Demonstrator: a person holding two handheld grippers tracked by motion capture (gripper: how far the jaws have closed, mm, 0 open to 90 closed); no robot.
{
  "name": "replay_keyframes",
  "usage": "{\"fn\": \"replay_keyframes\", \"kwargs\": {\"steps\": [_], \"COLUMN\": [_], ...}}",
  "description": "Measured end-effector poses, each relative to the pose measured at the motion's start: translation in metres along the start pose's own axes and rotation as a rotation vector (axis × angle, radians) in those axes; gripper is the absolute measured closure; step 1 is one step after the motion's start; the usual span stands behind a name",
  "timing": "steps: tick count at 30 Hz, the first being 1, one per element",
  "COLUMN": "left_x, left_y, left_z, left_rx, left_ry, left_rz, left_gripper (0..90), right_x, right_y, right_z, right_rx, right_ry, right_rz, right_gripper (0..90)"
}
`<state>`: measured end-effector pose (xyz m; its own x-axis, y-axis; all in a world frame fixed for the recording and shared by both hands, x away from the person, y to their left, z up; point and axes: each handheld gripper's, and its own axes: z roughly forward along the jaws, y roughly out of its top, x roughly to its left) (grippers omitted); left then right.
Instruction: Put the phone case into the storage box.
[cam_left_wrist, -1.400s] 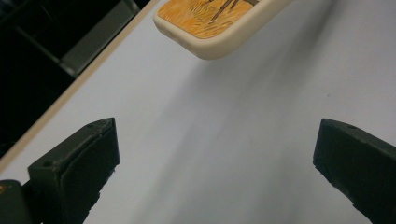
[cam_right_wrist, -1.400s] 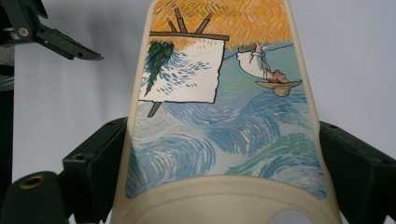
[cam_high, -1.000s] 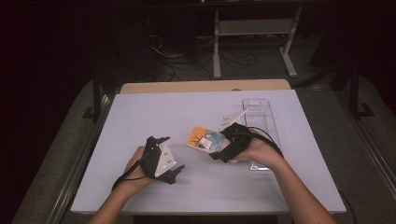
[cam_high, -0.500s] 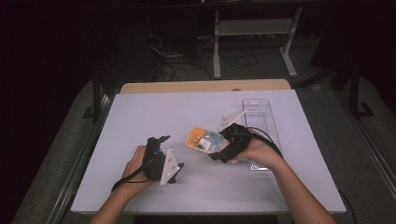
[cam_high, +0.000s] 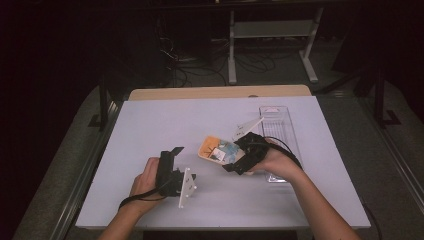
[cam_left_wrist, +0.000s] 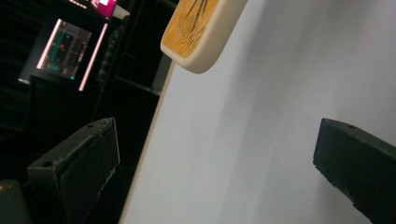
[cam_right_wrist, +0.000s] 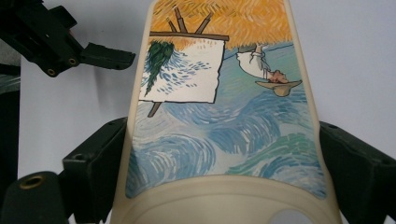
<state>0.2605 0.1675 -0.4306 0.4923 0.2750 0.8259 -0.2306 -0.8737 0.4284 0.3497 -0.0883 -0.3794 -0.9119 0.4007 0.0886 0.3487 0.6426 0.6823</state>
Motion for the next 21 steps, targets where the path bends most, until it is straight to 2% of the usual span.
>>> {"fn": "replay_keyframes", "kwargs": {"steps": [1,3,5,11,15,21], "left_x": [-0.001,-0.003,-0.004,-0.007,-0.01,-0.013], "left_y": [0.001,0.002,0.003,0.005,0.006,0.009], "left_z": [0.001,0.001,0.002,0.004,0.005,0.006], "left_rx": [0.001,0.019,0.022,0.014,0.023,0.019], "left_ry": [0.001,0.028,0.043,0.08,0.106,0.12], "left_rz": [0.016,0.052,0.071,0.098,0.134,0.163], "left_gripper": [0.0,0.0,0.0,0.0,0.0,0.0], "right_x": [0.0,0.0,0.001,0.001,0.002,0.004], "right_y": [0.0,0.0,0.0,0.0,0.001,0.001], "right_z": [0.0,0.001,0.002,0.005,0.007,0.01], "right_rx": [-0.001,0.001,0.005,0.01,0.015,0.015], "right_ry": [-0.005,-0.007,-0.007,-0.009,-0.005,0.003], "right_rz": [-0.004,0.004,0.008,0.012,0.009,0.009], "right_gripper": [10.2,10.2,10.2,10.2,10.2,10.1]}}
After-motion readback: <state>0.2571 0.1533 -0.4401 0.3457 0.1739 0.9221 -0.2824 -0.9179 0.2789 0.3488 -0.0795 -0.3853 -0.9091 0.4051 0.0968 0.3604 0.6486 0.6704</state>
